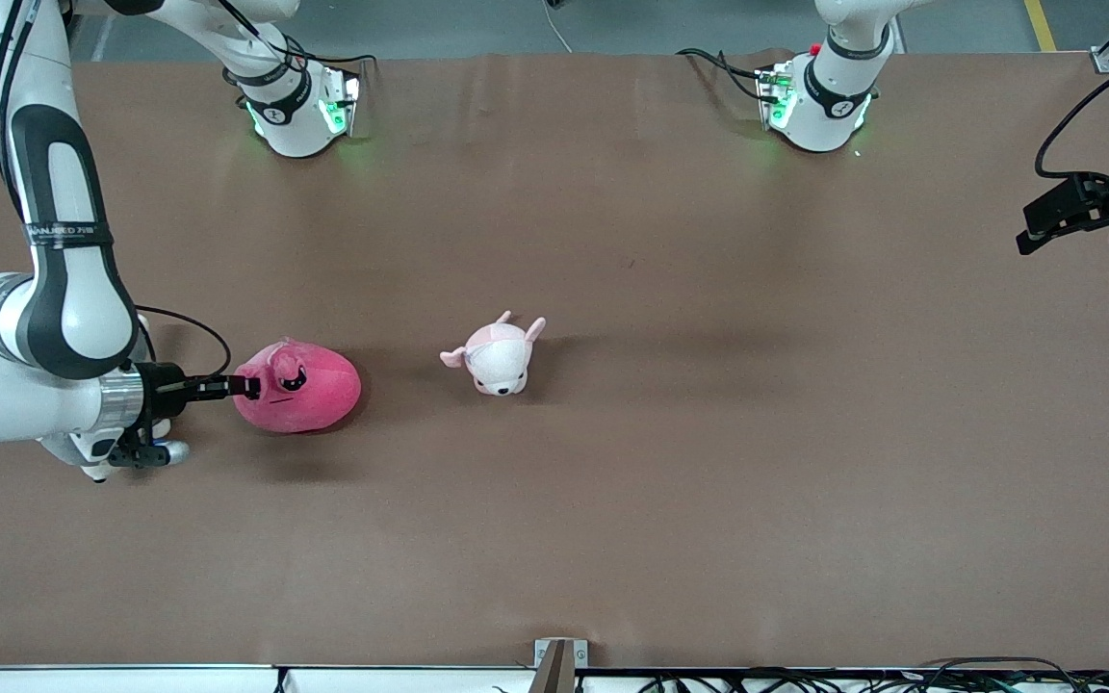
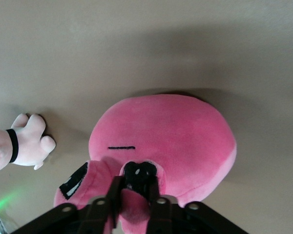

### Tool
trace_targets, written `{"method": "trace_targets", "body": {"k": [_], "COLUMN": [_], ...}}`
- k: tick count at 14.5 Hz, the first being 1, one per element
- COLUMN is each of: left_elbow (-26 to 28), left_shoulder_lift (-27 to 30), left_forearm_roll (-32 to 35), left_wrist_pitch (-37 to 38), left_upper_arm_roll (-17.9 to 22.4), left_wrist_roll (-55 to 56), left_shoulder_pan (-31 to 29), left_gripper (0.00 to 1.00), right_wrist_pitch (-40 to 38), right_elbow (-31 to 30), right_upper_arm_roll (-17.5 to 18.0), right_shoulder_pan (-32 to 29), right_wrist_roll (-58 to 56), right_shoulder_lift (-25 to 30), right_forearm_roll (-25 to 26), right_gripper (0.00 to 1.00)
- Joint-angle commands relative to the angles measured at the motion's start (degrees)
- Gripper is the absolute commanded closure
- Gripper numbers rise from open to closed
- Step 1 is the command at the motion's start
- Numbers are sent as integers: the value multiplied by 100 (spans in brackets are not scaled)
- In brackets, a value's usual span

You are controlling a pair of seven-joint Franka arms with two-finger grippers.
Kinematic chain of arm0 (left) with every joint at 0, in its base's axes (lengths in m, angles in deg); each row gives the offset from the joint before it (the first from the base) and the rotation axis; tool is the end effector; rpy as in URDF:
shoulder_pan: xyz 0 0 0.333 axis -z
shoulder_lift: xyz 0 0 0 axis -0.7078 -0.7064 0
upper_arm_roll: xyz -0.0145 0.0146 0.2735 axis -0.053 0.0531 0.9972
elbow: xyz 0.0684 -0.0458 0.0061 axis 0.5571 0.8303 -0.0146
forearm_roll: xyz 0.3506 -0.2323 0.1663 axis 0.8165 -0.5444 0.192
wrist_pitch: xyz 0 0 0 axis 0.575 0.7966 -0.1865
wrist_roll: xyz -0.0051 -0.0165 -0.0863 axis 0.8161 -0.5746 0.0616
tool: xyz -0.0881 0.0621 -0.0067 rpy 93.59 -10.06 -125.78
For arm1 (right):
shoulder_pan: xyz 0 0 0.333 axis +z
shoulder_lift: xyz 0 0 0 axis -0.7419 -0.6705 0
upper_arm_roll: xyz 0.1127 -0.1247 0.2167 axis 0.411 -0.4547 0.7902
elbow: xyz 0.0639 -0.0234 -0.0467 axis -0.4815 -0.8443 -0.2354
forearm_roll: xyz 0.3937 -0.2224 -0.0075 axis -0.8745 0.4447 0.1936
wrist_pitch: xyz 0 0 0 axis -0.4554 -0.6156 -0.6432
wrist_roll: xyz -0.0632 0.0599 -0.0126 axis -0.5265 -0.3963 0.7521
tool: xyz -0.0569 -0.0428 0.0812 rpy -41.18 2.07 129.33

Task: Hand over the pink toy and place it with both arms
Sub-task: 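Carry the pink plush with the right gripper and lower it beside the cat, then open the right gripper and withdraw it from the pink plush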

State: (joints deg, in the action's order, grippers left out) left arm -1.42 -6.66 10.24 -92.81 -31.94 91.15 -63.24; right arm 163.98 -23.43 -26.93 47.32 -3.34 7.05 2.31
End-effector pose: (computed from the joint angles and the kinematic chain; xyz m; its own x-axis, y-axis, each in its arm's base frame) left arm 0.6163 -0.0224 0.6267 0.9997 -0.0112 0.0205 -0.0115 -0.9999 0.0128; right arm 0.6867 -0.0162 0.2498 0.9587 0.0515 -0.2797 -0.0674 -0.9143 -0.3994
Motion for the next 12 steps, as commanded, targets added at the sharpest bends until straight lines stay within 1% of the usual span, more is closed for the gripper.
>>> {"method": "trace_targets", "body": {"k": [1, 3, 5, 9, 10, 12], "left_elbow": [-17, -17, 1, 27, 27, 27], "left_shoulder_lift": [52, 43, 25, 16, -18, -63], "left_forearm_roll": [74, -22, -49, -58, -67, -58], "left_wrist_pitch": [-73, -152, -161, -152, -152, -152], "left_upper_arm_roll": [-3, -3, 14, 6, 6, 14], "left_wrist_roll": [-34, -43, -61, -43, -43, -43], "left_shoulder_pan": [-62, -193, -229, -282, -290, -343], "left_gripper": [0, 0, 0, 0, 0, 0], "right_wrist_pitch": [-82, -179, -188, -293, -363, -591], "right_elbow": [308, 379, 406, 406, 406, 406], "right_upper_arm_roll": [74, 65, 74, 100, 91, 74], "right_shoulder_pan": [-119, -171, -154, -58, -57, -57], "right_wrist_roll": [13, 58, 93, 234, 234, 382], "right_shoulder_lift": [94, 375, 735, 1307, 1482, 1860], "right_forearm_roll": [33, 208, 655, 1341, 1456, 1510], "right_gripper": [0, 0, 0, 0, 0, 0]}}
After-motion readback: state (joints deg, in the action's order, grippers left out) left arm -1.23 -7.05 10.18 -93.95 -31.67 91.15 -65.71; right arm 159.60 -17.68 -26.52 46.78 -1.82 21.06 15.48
